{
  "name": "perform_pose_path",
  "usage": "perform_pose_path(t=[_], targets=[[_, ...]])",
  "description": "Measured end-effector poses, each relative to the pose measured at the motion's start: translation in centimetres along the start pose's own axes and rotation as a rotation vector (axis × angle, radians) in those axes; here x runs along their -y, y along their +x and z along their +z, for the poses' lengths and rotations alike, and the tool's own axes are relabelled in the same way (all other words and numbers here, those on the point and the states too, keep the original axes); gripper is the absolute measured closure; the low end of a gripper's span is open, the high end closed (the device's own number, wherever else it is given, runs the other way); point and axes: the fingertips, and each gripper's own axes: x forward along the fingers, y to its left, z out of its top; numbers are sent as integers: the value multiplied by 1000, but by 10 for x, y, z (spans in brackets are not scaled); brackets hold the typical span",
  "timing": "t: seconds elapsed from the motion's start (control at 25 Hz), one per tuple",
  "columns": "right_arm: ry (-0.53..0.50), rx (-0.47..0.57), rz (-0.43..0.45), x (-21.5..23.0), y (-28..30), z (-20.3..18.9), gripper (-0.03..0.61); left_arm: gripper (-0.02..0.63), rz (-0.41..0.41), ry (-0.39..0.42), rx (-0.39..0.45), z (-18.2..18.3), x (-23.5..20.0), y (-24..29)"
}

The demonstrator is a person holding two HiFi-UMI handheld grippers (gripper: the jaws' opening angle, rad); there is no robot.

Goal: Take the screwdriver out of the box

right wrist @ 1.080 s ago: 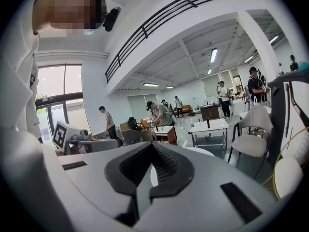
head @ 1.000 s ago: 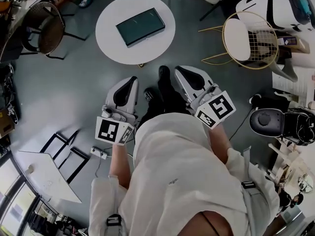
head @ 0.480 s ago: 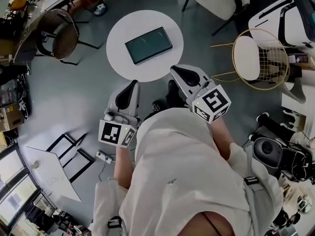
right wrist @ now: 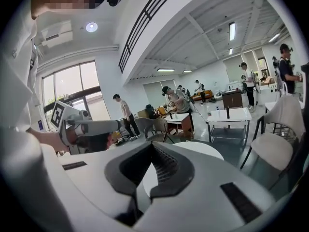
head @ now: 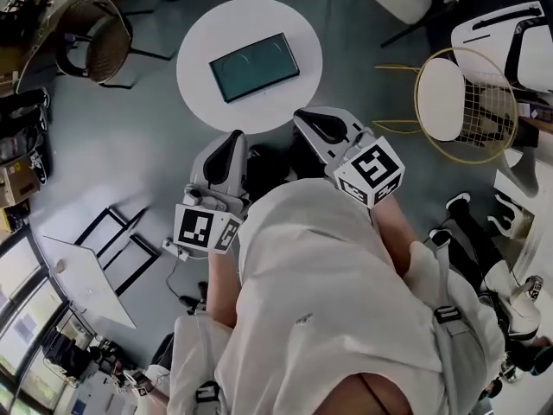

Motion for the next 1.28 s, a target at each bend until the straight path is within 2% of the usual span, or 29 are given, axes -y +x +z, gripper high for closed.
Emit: perform_pose_path(t=[0.16,0.32,0.48,0.64,0.88,1.12,1.28], targets=[[34,-34,16,9,12,-14,571,604,15,-6,-60,-16,-7,6],[50,-58,10,9,27,-26,571,604,6,-50,-102,-31,-22,7],[7,-79,-45,14,40,-34,571,604,-11,-31,-137,-41,-42,14],[11,-108,-100,20,54,-46,571,604,-19,-7,-213,-59,-72,33],[22,-160,-173,33,79,-67,571,604,-99,14,-313,-92,-109,78],[49,-200,-219,42,102,-99,571,604,-170,88,-429,-131,-133,115],[76,-239,-247,46,119,-119,571,604,-211,103,-479,-152,-146,132]])
